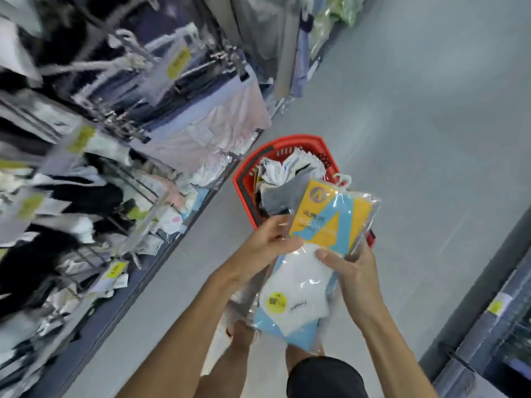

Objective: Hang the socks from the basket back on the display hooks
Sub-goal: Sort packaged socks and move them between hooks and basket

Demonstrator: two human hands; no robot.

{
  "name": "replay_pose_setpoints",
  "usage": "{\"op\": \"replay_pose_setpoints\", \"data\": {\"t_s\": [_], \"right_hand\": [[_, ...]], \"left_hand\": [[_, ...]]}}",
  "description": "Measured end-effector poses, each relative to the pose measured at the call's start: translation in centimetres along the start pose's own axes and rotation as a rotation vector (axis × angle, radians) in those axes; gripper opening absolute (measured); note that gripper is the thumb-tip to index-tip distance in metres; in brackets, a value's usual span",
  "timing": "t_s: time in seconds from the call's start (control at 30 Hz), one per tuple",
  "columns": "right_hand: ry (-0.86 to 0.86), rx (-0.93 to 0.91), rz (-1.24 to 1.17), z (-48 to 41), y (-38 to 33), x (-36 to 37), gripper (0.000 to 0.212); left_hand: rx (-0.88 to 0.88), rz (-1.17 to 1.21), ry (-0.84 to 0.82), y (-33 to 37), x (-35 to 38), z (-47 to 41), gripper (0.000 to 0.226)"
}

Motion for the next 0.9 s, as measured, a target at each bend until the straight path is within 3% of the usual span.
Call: {"op": "replay_pose_setpoints", "data": {"t_s": [0.1,0.27,0.33,0.4,0.5,0.57,0.63,0.73,0.9], "right_hand": [[-0.221,-0.014,-0.023,4.0,-4.3,9.2,0.056],[-0.511,-0.241,0.167,14.8,-10.1,24.7,0.039],[-0.606,-0.346,0.252,20.1,-11.0,30.2,0.032],[-0.697,-0.463,0.322,25.8,-11.4,35.1,0.037],[-0.795,-0.611,0.38,34.2,-10.7,40.5,0.063],[-0.843,-0.711,0.45,39.1,-9.8,43.0,0.07],[-0.901,-0.729,0.445,42.8,-8.8,44.7,0.069],[-1.022,-0.709,0.407,46.8,-7.5,46.7,0.048],[-1.203,-0.507,0.309,49.3,-5.6,49.0,0.031]], "left_hand": [[0.101,0.192,-0.003,5.7,-2.6,8.9,0.041],[0.187,0.397,0.402,8.3,-9.7,25.7,0.056],[0.258,0.457,0.542,8.1,-11.7,33.1,0.041],[0.337,0.481,0.668,7.5,-13.2,40.4,0.037],[0.511,0.496,0.836,5.6,-14.7,50.4,0.032],[0.581,0.444,0.942,4.3,-15.2,56.0,0.039],[0.589,0.428,1.004,3.2,-16.0,60.3,0.049],[0.609,0.46,1.008,0.8,-15.8,64.7,0.042],[0.697,0.607,1.07,-1.6,-15.4,68.1,0.034]]}}
Point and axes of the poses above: each hand's wrist, its own z-axis away from the middle knuckle, its own x-axis out of the palm, y = z × x, the point moved 7 cm from there along -z, towards the middle knuckle, and after that the axes turned 15 degrees about -z, right-handed, at the moved point
